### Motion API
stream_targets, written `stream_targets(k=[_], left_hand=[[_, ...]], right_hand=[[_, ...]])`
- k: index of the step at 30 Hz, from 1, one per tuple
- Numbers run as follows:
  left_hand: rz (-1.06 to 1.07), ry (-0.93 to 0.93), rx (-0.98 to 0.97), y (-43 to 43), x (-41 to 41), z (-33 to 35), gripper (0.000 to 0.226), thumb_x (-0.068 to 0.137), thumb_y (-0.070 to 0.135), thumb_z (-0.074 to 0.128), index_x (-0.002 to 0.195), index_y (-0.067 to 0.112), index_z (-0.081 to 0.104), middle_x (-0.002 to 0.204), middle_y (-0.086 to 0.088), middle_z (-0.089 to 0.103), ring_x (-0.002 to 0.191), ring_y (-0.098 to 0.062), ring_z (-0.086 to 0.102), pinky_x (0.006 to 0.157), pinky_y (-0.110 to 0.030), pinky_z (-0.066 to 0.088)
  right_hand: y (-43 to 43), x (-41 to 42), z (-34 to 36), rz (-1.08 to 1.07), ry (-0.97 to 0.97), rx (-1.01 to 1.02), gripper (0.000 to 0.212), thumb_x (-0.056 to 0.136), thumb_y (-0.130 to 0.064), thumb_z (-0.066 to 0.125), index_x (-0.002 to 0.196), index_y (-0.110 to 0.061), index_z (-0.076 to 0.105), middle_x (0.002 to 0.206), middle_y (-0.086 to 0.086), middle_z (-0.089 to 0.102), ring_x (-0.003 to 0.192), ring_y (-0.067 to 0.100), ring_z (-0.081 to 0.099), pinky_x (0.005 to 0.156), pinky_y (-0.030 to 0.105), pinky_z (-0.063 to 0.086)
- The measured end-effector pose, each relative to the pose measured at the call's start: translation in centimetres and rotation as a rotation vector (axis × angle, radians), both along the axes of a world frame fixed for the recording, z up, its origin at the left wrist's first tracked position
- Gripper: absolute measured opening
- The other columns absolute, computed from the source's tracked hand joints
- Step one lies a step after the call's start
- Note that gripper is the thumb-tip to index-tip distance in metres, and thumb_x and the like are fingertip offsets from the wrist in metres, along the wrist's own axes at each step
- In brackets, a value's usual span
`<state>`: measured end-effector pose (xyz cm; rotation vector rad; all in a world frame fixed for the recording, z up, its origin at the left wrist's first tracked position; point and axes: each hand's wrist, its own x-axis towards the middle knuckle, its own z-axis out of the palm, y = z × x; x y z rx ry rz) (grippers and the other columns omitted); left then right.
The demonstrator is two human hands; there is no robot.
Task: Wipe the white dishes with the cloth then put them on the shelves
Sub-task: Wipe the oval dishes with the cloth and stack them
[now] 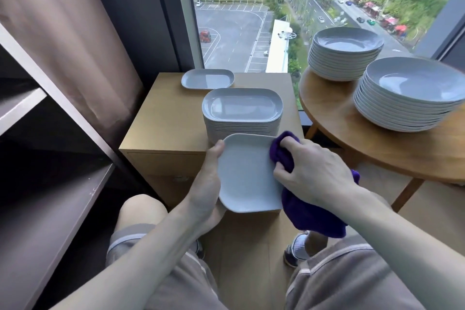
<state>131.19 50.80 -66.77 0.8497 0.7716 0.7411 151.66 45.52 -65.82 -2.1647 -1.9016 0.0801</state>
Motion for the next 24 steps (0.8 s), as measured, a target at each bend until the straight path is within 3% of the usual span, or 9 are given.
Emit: stream_targets(k=[5, 8, 9, 13, 17, 24], left_hand=[[-0.014, 0.089, -0.029, -1.1, 1.2, -0.9, 0.055, 0.106, 0.058, 0.039, 0.122, 0.021, 0.077, 0.127, -0.013, 0.074, 0.118, -0.026, 0.071, 0.09, -0.036, 0.059], [0.009, 0.067, -0.07, -1.4, 1.2, -1.3, 0.051, 0.102, 0.058, 0.05, 0.094, 0.02, 0.083, 0.097, -0.008, 0.078, 0.094, -0.02, 0.076, 0.076, -0.031, 0.06], [0.017, 0.06, -0.09, -1.3, 1.0, -1.3, 0.052, 0.101, 0.059, 0.052, 0.093, 0.018, 0.084, 0.095, -0.009, 0.078, 0.09, -0.021, 0.076, 0.073, -0.031, 0.06], [0.074, 0.063, -0.046, 0.0, 0.0, -0.4, 0.058, 0.104, 0.058, 0.045, 0.125, 0.014, 0.075, 0.127, -0.016, 0.073, 0.114, -0.029, 0.071, 0.09, -0.038, 0.059], [0.096, 0.081, 0.027, 1.0, -0.6, 0.1, 0.062, 0.105, 0.06, 0.039, 0.137, 0.014, 0.066, 0.133, -0.016, 0.07, 0.123, -0.033, 0.067, 0.102, -0.046, 0.053], [0.071, 0.064, 0.063, 1.2, -1.0, 0.6, 0.058, 0.107, 0.06, 0.034, 0.13, 0.022, 0.072, 0.131, -0.012, 0.072, 0.119, -0.028, 0.07, 0.084, -0.036, 0.062]], right_hand=[[-1.5, -4.0, 1.2, 0.155, 0.022, 0.076, 0.024, 0.087, -0.052, 0.045, 0.101, -0.032, 0.042, 0.091, -0.002, 0.054, 0.067, 0.027, 0.056, 0.056, 0.033, 0.042], [-3.2, -7.1, 0.8, 0.295, 0.013, 0.077, 0.029, 0.088, -0.051, 0.043, 0.107, -0.029, 0.046, 0.09, 0.001, 0.054, 0.059, 0.028, 0.058, 0.05, 0.037, 0.05], [-3.8, -7.8, 0.5, 0.33, 0.007, 0.056, 0.03, 0.089, -0.051, 0.042, 0.108, -0.029, 0.046, 0.09, 0.001, 0.054, 0.058, 0.027, 0.057, 0.049, 0.039, 0.052], [-4.2, -7.5, -0.7, 0.362, 0.038, -0.07, 0.032, 0.091, -0.051, 0.041, 0.114, -0.029, 0.042, 0.095, 0.001, 0.055, 0.067, 0.027, 0.058, 0.059, 0.04, 0.057], [-2.9, -5.0, -1.1, 0.279, 0.054, -0.107, 0.033, 0.087, -0.054, 0.039, 0.111, -0.031, 0.046, 0.096, -0.001, 0.059, 0.076, 0.025, 0.061, 0.068, 0.04, 0.058], [-1.0, -1.2, -2.0, 0.074, 0.118, -0.148, 0.027, 0.085, -0.054, 0.044, 0.103, -0.034, 0.048, 0.087, -0.007, 0.055, 0.076, 0.018, 0.056, 0.066, 0.034, 0.05]])
